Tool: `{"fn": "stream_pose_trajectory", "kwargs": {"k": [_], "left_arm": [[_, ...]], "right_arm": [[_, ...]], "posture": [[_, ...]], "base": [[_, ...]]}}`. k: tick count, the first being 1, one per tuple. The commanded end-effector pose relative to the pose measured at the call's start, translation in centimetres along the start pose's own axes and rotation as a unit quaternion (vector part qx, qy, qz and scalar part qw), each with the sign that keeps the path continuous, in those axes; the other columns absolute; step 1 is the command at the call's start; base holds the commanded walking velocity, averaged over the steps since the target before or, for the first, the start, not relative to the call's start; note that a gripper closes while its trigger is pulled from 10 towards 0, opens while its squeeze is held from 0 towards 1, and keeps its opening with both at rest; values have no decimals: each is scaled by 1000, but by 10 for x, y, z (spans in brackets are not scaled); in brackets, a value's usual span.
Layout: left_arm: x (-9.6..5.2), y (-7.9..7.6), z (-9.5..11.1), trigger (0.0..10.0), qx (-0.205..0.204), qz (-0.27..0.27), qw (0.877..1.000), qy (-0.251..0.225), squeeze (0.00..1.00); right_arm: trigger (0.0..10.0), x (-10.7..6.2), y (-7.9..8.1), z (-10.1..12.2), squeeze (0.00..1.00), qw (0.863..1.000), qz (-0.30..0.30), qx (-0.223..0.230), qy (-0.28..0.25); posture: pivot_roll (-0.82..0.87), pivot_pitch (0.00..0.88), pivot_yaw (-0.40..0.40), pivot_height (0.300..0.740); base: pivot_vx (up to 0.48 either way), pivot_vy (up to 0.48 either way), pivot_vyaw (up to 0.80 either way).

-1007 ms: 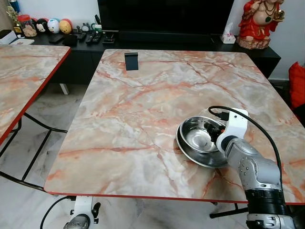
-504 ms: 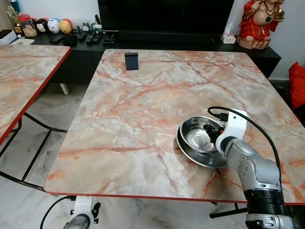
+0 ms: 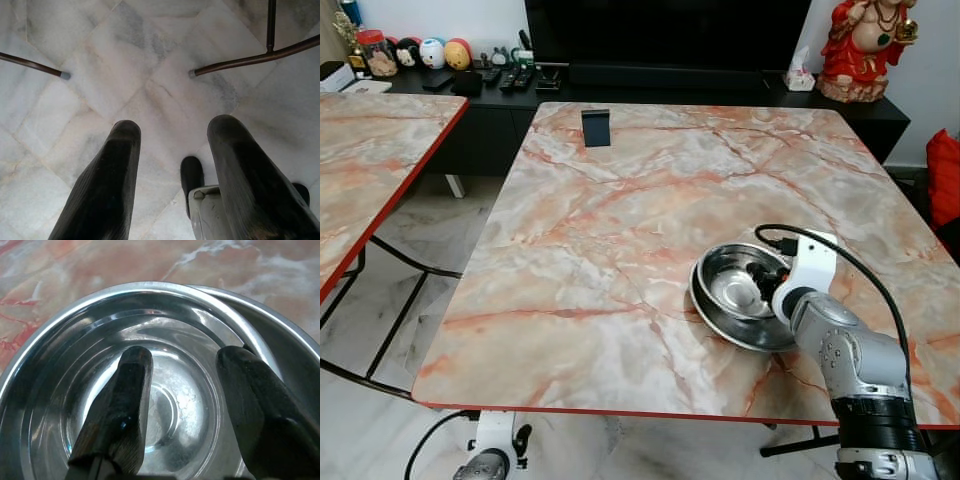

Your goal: Setting the table

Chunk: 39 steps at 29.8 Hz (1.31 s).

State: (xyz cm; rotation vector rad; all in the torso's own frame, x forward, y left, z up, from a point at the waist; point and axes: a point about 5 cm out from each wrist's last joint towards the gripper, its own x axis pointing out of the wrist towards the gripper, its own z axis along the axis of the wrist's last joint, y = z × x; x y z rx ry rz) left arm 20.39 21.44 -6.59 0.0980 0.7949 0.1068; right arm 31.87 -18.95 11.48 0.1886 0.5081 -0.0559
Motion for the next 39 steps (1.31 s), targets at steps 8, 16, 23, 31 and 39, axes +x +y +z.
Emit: {"fn": "stream_pose_trajectory", "kwargs": {"k": [8,16,23,31,39], "left_arm": [[-1,-1,-4,10000,-7,-1,1000,9,0],[-1,-1,-4,10000,-7,-2,1000,9,0],[-1,-1,-3,10000,-7,-2,1000,9,0],[-1,-1,-3,10000,-7,-2,1000,9,0],[-1,-1,-3,10000,-7,-2,1000,9,0]], "right_arm": [[10000,0,-3,6,0,1000,-10,-5,-5],[10000,0,-6,9,0,1000,-15,-5,-9],[10000,0,-6,9,0,1000,-16,-5,-10],[10000,0,-6,8,0,1000,-15,-5,-9],[10000,0,-6,8,0,1000,-15,-5,-11]], "posture": [[-92,13,-31,740],[-92,13,-31,740],[-90,12,-32,740],[-92,11,-32,740],[-91,10,-32,740]], "base": [[0,0,0],[0,0,0],[0,0,0],[0,0,0],[0,0,0]]}}
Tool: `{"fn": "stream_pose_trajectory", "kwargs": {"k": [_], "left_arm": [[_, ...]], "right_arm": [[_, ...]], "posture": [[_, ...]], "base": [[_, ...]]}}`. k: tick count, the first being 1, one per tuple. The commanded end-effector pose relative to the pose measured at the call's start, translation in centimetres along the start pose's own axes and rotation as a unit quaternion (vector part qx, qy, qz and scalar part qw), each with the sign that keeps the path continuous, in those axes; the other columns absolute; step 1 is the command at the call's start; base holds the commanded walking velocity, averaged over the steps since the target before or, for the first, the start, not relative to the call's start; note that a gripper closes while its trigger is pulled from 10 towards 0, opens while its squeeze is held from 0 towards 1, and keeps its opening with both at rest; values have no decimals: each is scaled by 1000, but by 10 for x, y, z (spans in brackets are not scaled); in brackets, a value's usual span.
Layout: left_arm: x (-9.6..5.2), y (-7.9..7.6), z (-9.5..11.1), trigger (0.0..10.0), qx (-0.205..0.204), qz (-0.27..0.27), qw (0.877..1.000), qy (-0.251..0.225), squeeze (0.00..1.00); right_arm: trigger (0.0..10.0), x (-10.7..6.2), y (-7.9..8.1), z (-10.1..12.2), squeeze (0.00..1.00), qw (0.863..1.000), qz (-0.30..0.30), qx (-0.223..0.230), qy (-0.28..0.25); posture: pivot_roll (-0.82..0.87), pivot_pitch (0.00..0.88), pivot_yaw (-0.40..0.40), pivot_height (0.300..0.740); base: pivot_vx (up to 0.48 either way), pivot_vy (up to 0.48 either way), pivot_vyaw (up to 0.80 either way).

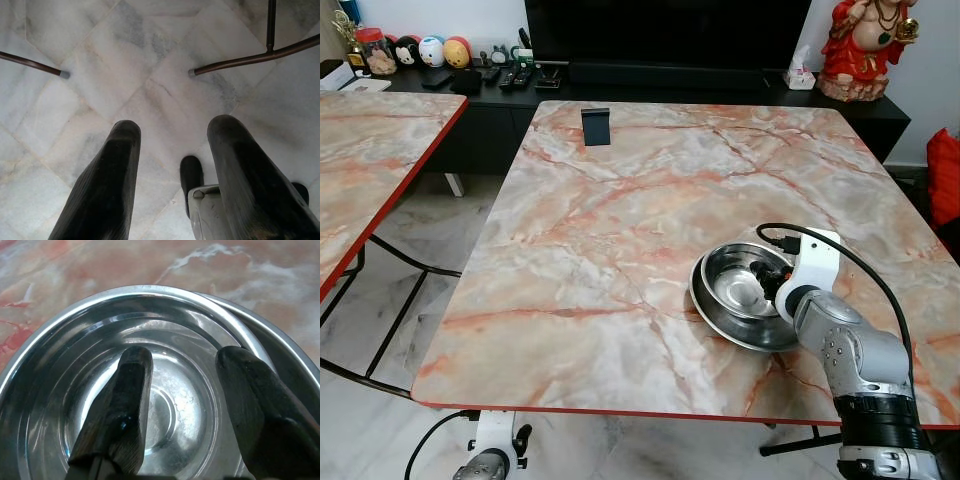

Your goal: Setting the table

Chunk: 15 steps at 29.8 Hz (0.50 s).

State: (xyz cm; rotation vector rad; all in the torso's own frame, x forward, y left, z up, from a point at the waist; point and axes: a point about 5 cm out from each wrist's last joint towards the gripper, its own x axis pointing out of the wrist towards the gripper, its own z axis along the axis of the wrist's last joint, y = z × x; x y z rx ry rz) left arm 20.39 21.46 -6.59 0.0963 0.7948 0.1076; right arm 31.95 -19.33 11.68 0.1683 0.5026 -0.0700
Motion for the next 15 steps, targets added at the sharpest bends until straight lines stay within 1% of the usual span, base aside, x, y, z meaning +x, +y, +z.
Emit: {"fn": "stream_pose_trajectory", "kwargs": {"k": [1,15], "left_arm": [[-1,-1,-3,10000,-6,-2,1000,9,0],[-1,-1,-3,10000,-6,-3,1000,9,0]], "right_arm": [[10000,0,-3,6,0,1000,-6,3,-7],[10000,1,-4,7,0,1000,-7,2,-10]], "posture": [[-90,9,-33,740],[-90,8,-33,740]], "base": [[0,0,0],[0,0,0]]}}
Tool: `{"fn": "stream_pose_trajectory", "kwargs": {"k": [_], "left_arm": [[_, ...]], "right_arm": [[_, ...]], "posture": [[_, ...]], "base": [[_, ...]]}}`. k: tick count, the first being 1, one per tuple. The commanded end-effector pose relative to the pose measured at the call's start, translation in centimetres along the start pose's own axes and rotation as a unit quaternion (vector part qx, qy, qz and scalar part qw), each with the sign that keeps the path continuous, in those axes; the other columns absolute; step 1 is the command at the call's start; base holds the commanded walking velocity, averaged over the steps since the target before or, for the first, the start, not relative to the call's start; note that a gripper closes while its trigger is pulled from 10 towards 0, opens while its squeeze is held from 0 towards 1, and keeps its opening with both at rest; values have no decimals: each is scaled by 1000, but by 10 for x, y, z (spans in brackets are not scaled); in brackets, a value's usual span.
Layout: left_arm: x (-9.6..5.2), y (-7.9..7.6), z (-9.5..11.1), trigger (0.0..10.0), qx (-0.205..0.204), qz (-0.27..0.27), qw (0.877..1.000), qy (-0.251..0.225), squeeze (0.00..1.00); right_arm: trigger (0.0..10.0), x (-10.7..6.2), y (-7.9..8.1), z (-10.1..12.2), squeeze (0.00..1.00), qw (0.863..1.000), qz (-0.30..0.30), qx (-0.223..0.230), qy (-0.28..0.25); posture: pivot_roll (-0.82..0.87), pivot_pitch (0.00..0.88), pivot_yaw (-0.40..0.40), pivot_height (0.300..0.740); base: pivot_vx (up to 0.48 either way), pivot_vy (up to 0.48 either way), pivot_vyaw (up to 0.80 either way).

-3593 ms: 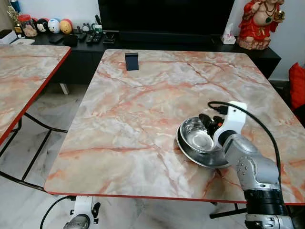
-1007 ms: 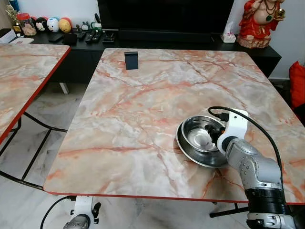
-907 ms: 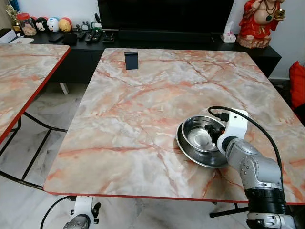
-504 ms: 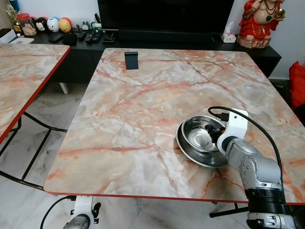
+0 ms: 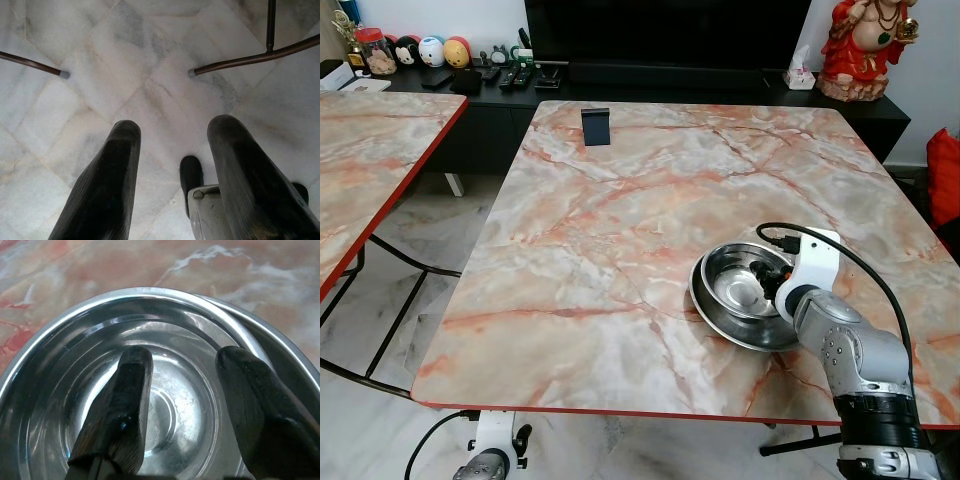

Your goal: Setting the table

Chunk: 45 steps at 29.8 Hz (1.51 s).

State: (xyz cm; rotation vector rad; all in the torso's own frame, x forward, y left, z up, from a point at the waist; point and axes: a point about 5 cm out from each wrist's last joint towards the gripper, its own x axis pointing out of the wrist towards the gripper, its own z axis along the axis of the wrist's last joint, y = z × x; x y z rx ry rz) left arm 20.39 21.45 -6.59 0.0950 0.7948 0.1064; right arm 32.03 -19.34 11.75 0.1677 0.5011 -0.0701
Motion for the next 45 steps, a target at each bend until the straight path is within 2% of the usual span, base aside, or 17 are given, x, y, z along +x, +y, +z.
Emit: {"fn": "stream_pose_trajectory", "kwargs": {"k": [1,9,10,11,12,14,16,19,23,26,29,37,45], "left_arm": [[-1,-1,-3,10000,-6,-2,1000,8,0],[-1,-1,-4,10000,-6,-2,1000,9,0],[-1,-1,-3,10000,-6,-2,1000,9,0],[-1,-1,-3,10000,-6,-2,1000,9,0],[-1,-1,-3,10000,-5,-2,1000,9,0],[-1,-1,-3,10000,-5,-2,1000,9,0],[-1,-1,-3,10000,-5,-3,1000,9,0],[-1,-1,-4,10000,-5,-3,1000,9,0],[-1,0,-4,10000,-5,-3,1000,9,0],[-1,0,-4,10000,-3,-5,1000,8,0],[-1,0,-5,10000,-3,-6,1000,9,0],[-1,2,-5,10000,-5,-4,1000,11,0],[-1,2,-5,10000,-8,-4,1000,12,0]], "right_arm": [[10000,0,-4,6,0,1000,-8,3,-9],[10000,0,-3,7,0,1000,-8,3,-11],[10000,0,-1,13,0,999,3,15,-42],[10000,0,-1,13,0,999,3,15,-42],[10000,-4,6,24,0,993,33,36,-105],[10000,-7,9,31,0,987,49,41,-144],[10000,-9,11,34,0,982,54,28,-180],[10000,-11,12,31,0,978,58,20,-200],[10000,-12,11,24,0,967,27,-28,-252],[10000,-10,9,7,0,963,10,-48,-266],[10000,-9,8,-5,0,959,-11,-47,-279],[10000,-10,23,-13,0,944,-4,-94,-318],[10000,-4,26,-5,0,942,-11,-53,-332]], "posture": [[-90,8,-33,740],[-91,5,-33,740],[-90,5,-33,740],[-90,5,-33,740],[-90,5,-32,740],[-90,5,-32,740],[-90,5,-32,740],[-86,3,-32,740],[-86,3,-32,740],[-81,0,-32,740],[-79,0,-29,740],[-74,0,-28,740],[-74,0,-29,740]], "base": [[0,0,0],[0,0,0],[0,0,0],[0,0,0],[0,0,0],[0,0,0],[0,0,0],[0,0,0],[0,0,0],[0,0,0],[0,0,0],[0,0,0],[0,0,0]]}}
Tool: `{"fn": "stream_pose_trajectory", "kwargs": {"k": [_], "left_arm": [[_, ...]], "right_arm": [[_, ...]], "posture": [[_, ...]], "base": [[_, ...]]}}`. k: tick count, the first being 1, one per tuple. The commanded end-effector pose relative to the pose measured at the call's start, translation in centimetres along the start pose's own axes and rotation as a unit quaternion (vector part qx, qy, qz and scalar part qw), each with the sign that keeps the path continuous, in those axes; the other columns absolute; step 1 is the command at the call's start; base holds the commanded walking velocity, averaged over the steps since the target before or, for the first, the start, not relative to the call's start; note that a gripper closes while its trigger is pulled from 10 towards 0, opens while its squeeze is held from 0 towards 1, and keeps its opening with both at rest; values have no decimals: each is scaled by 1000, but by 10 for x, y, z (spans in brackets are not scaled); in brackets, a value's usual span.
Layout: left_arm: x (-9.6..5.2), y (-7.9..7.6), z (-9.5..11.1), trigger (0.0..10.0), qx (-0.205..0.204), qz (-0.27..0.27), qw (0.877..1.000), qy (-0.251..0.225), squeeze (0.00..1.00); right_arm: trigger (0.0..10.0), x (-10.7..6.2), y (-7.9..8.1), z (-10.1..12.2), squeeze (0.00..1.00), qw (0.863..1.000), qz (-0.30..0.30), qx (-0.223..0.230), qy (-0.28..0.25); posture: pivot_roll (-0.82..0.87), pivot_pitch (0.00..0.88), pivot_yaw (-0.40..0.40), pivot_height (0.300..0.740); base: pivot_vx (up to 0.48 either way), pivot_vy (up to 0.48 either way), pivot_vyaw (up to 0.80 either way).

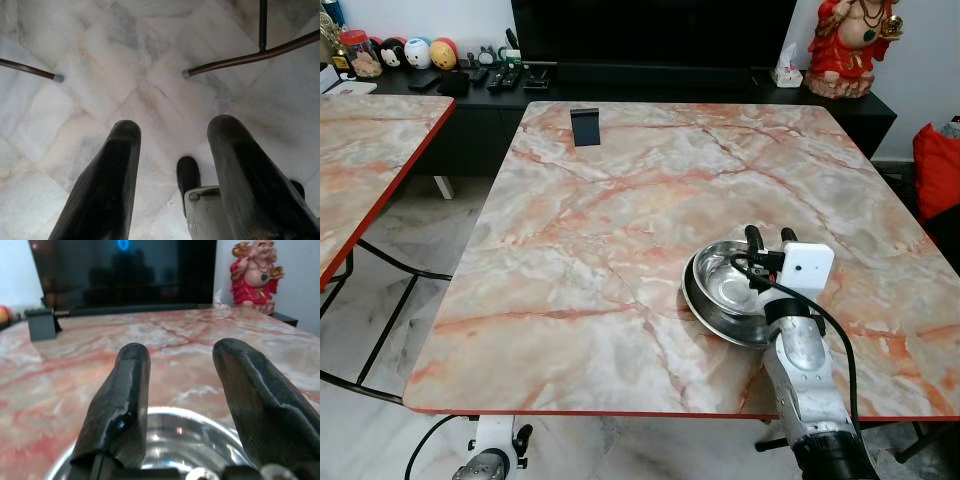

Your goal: Setting the table

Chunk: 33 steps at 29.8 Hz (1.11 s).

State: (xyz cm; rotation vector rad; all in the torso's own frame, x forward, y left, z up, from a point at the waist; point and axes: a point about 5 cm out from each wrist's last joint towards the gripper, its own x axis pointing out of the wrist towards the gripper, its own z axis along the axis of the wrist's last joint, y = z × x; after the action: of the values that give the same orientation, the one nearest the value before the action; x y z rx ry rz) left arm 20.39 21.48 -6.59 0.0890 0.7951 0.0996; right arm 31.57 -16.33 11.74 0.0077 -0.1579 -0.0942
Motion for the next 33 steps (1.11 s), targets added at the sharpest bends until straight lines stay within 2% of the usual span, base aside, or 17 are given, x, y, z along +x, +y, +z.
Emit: {"fn": "stream_pose_trajectory", "kwargs": {"k": [1,7,11,16,33], "left_arm": [[-1,1,-5,10000,-8,0,1000,12,0],[-1,1,-6,10000,-14,-1,1000,15,0],[-1,1,-6,10000,-15,-1,1000,16,0],[-1,1,-7,10000,-15,-1,1000,17,0],[-1,1,-7,10000,-22,0,1000,13,0]], "right_arm": [[10000,2,-3,2,0,1000,-11,8,-8],[10000,4,-3,2,0,1000,-9,-10,-18],[10000,6,-6,2,0,1000,-19,8,-19],[10000,7,-3,4,0,999,-8,26,-25],[10000,14,6,14,0,998,19,22,-47]], "posture": [[-75,0,-30,740],[-75,0,-30,740],[-75,0,-29,740],[-75,0,-29,740],[-68,0,-35,740]], "base": [[0,0,0],[0,0,0],[0,289,800],[0,299,0],[0,316,0]]}}
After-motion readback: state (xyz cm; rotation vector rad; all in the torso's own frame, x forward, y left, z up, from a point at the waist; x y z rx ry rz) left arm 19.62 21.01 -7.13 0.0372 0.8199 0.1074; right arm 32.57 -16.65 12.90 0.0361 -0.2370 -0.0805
